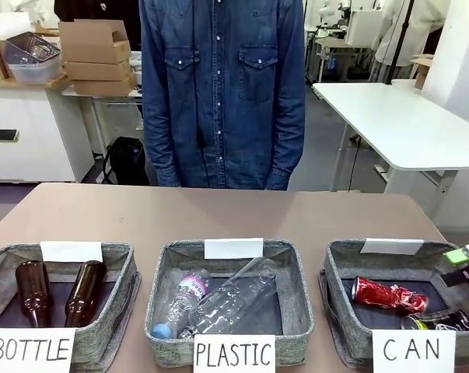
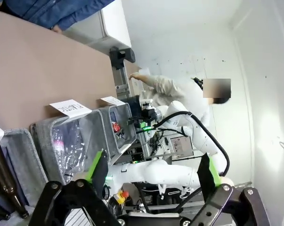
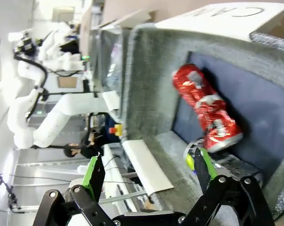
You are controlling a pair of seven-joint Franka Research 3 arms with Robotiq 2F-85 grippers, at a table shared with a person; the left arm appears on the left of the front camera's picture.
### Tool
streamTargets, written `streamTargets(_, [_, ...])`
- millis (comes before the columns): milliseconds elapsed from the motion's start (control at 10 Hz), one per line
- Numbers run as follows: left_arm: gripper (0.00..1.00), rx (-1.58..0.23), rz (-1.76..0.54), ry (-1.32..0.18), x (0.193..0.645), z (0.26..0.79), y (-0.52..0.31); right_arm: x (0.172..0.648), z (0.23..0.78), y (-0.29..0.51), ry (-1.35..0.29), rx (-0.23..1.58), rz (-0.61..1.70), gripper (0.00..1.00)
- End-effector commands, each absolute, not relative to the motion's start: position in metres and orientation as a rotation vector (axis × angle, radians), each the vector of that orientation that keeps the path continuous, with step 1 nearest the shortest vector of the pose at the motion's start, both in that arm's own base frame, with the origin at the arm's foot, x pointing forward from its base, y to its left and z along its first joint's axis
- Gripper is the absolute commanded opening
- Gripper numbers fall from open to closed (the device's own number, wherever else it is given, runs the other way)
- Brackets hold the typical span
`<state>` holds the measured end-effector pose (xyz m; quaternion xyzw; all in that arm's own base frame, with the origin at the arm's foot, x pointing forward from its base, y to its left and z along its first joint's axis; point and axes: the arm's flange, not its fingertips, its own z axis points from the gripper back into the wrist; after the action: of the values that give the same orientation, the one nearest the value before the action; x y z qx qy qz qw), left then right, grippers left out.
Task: Sort the can waste into the basket.
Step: Pick up the can waste from the table and place it in the right Fabric basket.
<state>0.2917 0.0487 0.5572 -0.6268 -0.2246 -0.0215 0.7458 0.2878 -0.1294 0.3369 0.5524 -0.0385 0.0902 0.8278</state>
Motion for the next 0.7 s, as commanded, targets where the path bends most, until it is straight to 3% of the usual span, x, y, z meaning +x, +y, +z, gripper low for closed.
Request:
streamTargets(0, [1.0,-1.395,-0.044,-0.5,0.29,0.559,0.047,0.286,0.368,-0.142,-0.081,1.479,0.161,1.0])
streamTargets(200, [1.0,-1.395,-0.044,-0.5,0.29,0.559,0.047,0.278,0.39,-0.153,0.029,1.748,0.117,1.0])
streamTargets(500, [1.0,-1.395,-0.044,-0.5,0.29,0.559,0.047,0.271,0.397,-0.155,-0.016,1.765,-0.008,1.0])
streamTargets(600, [1.0,-1.395,-0.044,-0.5,0.29,0.559,0.047,0.268,0.386,-0.143,0.04,1.765,0.108,1.0])
